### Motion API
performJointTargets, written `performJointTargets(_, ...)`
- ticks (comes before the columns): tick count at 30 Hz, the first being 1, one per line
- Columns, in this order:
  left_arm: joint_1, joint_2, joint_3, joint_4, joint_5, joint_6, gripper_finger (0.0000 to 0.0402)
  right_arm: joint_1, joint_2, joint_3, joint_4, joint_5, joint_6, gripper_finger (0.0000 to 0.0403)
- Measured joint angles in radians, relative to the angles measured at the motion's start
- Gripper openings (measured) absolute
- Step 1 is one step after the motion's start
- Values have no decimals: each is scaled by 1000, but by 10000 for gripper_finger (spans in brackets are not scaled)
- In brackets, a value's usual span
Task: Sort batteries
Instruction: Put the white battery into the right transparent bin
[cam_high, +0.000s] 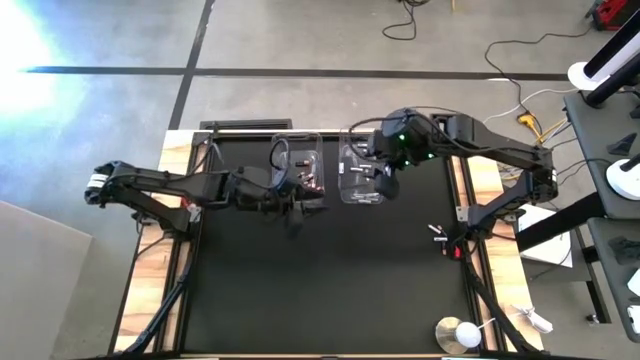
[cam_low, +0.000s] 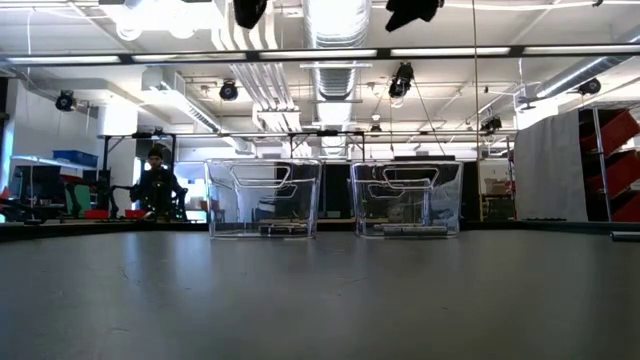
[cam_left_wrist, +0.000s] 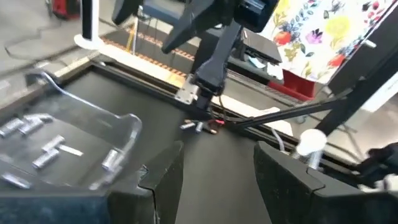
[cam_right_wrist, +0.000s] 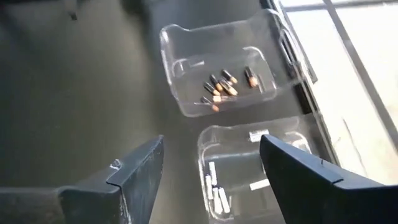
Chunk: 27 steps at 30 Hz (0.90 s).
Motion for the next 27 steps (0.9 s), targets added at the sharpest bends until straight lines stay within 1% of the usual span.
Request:
performJointTargets(4,-28,33,56,2,-2,-83,173,91,-4,2,31,-4,-21,247)
performJointTargets(6,-43,51,103,5,-29,-107,173,158,-13,2,39,-10,-12,241)
performJointTargets(11,-64,84,221,-15,-43,-61,173,312,-19,3,-9,-9,24,230)
performJointTargets(15,-72,101,290,-26,-44,-52,173,410,-18,-24,-66,56,80,229)
performJointTargets(19,-97,114,329,-28,-47,-2,173,508,-17,-61,-152,86,251,232)
performJointTargets(21,-125,117,347,-26,-45,55,173,559,-17,-78,-188,94,388,235)
performJointTargets(24,-167,115,371,-21,-42,125,173,623,-17,-118,-195,94,600,243)
performJointTargets(27,-213,102,377,-33,-42,175,173,660,-13,-157,-195,98,797,254)
